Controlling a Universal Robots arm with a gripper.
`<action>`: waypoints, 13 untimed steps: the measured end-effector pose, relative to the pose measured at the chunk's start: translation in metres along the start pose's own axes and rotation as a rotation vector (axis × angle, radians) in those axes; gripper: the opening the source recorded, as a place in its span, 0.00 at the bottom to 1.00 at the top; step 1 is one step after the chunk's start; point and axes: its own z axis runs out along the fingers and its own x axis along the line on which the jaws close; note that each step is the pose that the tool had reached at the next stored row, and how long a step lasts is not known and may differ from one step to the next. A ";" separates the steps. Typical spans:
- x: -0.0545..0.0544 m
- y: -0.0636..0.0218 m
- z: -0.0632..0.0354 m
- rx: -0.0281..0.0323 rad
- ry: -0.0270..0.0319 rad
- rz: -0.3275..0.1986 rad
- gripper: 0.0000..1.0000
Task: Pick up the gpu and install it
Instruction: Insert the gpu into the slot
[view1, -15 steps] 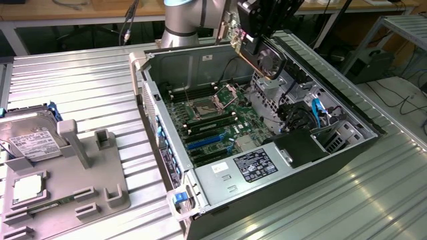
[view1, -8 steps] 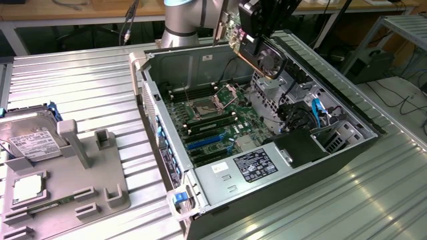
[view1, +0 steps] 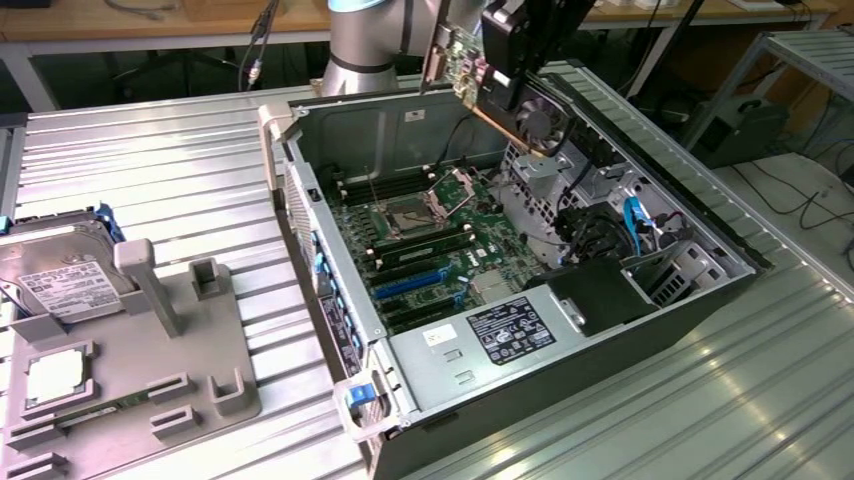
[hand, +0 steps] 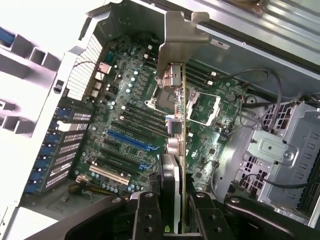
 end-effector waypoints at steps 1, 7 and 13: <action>0.000 0.0000 0.0000 -0.0004 0.0012 -0.016 0.28; 0.000 0.0000 0.0000 -0.0029 0.0088 -0.119 0.28; 0.000 0.0000 0.0000 -0.0056 0.0174 -0.235 0.28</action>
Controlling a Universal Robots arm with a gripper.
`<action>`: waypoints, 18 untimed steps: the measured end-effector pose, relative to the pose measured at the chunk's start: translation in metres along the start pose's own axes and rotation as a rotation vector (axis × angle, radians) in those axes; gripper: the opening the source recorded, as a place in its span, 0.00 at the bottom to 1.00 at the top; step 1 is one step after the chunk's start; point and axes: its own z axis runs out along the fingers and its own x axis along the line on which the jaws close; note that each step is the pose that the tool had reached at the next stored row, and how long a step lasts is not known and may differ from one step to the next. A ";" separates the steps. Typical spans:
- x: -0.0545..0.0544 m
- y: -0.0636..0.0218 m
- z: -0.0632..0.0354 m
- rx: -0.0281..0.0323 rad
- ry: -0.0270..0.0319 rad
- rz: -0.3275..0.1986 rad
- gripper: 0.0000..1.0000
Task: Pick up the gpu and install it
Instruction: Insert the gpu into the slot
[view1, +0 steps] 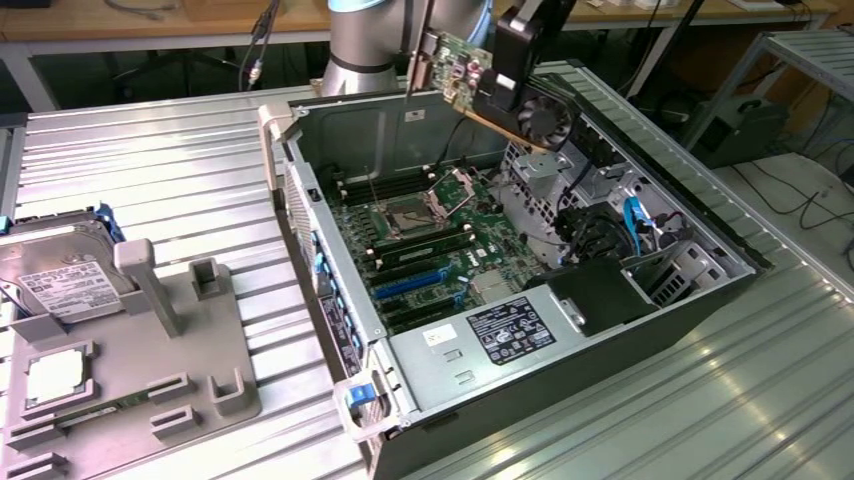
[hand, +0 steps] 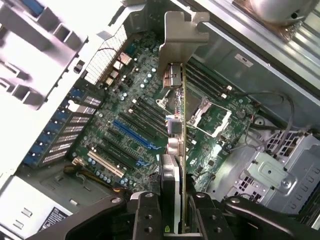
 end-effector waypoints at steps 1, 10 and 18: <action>0.000 0.0000 0.0000 -0.0004 0.0014 -0.018 0.28; 0.000 -0.0002 0.0004 -0.0043 0.0134 -0.181 0.28; 0.000 -0.0002 0.0007 -0.0069 0.0217 -0.292 0.28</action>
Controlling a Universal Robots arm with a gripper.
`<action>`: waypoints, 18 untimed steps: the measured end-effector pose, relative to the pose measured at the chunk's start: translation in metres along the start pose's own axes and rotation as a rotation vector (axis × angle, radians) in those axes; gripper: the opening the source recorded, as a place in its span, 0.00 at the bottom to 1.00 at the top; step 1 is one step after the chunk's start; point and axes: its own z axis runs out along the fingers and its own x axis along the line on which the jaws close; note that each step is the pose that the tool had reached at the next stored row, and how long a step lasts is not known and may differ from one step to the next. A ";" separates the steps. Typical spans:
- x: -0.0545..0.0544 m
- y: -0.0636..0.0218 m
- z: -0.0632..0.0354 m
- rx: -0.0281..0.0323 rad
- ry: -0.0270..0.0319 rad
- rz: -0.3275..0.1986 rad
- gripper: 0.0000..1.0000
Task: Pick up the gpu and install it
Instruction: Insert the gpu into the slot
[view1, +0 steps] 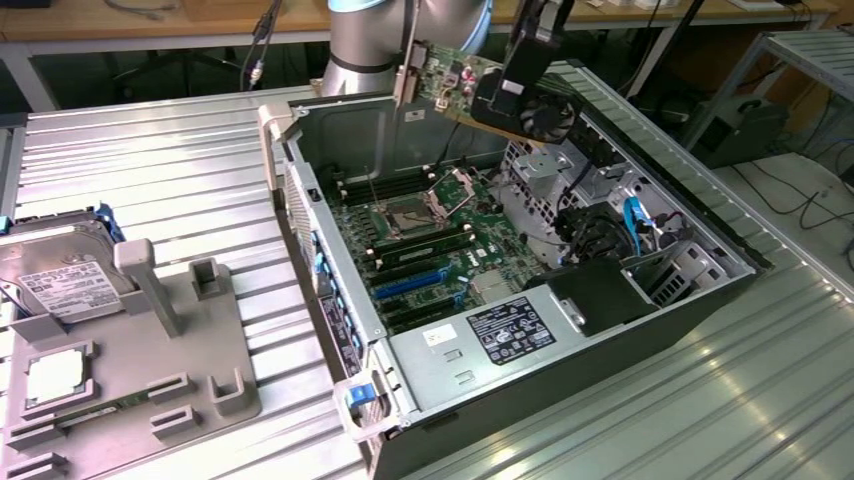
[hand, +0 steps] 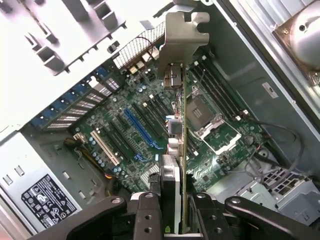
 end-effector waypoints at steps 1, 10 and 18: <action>0.000 0.0000 0.0000 -0.0003 0.0010 -0.014 0.28; 0.000 -0.0004 0.0001 -0.0038 0.0119 -0.160 0.28; 0.000 -0.0007 0.0001 -0.0062 0.0196 -0.263 0.28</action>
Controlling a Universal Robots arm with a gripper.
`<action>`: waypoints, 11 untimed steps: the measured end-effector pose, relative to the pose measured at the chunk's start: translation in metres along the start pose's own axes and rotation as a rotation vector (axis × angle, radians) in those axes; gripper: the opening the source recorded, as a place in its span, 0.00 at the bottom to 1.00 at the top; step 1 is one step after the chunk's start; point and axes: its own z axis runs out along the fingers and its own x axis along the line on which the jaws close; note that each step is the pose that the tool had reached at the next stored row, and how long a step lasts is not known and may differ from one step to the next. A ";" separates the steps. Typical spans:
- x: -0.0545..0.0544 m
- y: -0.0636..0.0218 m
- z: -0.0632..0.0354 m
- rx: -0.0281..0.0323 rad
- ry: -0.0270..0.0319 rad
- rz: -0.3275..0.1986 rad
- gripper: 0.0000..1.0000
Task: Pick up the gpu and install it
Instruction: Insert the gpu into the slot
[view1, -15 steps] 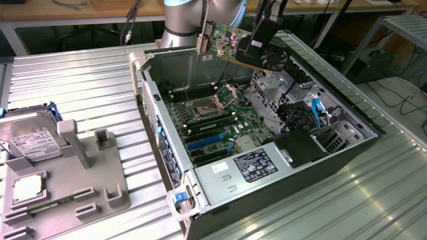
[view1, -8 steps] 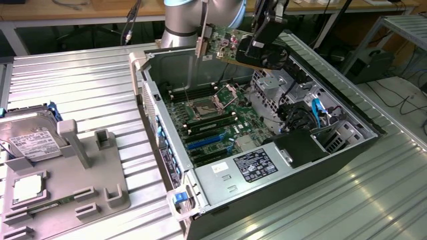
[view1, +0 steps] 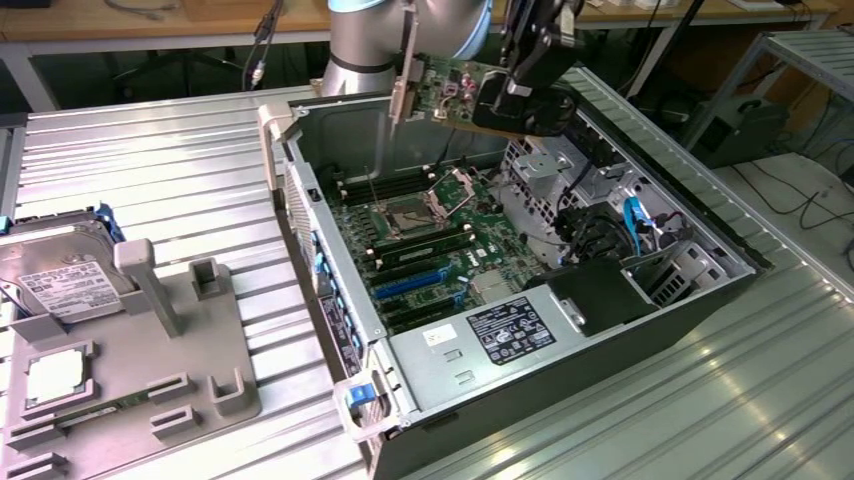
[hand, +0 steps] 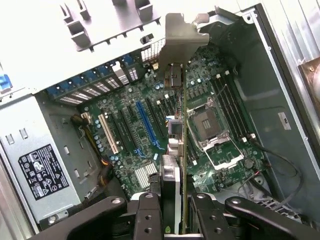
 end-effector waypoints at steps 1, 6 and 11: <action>0.000 0.0000 0.0000 -0.0004 0.0011 -0.014 0.28; 0.000 -0.0003 0.0000 -0.0022 0.0071 -0.095 0.28; 0.000 -0.0005 0.0001 -0.0039 0.0128 -0.174 0.28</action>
